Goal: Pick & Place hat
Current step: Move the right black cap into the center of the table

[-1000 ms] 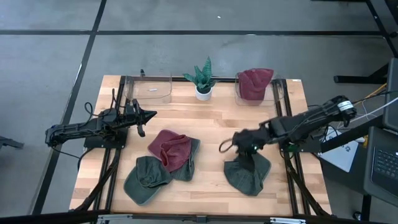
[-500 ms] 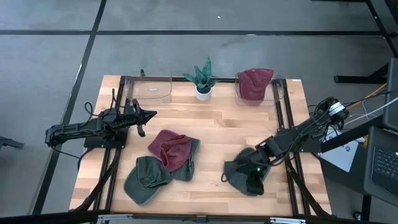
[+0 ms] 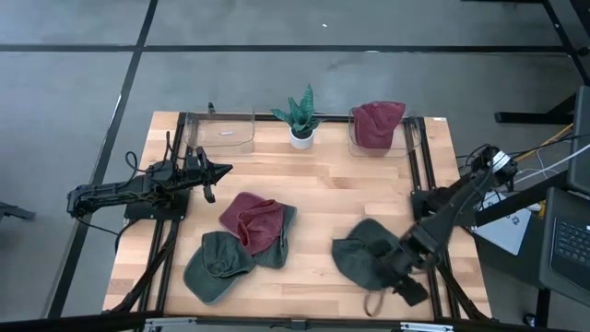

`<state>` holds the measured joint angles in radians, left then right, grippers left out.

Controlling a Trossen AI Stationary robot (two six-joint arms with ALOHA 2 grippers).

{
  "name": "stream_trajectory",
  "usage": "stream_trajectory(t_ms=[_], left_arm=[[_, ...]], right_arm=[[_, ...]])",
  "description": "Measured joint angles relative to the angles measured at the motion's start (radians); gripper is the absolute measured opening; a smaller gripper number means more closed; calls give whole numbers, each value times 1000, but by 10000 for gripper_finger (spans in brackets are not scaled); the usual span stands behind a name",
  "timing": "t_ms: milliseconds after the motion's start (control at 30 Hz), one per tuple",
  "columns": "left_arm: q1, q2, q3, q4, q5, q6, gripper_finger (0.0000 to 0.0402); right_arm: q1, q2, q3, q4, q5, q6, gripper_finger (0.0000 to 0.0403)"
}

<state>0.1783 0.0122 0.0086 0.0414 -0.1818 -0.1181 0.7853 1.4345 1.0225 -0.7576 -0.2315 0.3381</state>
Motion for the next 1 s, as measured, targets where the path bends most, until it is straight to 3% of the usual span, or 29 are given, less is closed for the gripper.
stream_trajectory(t_ms=[333,667,867,1000], left_arm=[[0,0,0,0,0,0,4],[0,0,0,0,0,0,4],[0,0,0,0,0,0,4],[0,0,0,0,0,0,4]], right_arm=[[160,0,0,-49,363,-218,248],[228,72,0,-49,374,-299,248],[227,137,0,-48,516,-297,248],[227,171,0,-55,516,-291,248]])
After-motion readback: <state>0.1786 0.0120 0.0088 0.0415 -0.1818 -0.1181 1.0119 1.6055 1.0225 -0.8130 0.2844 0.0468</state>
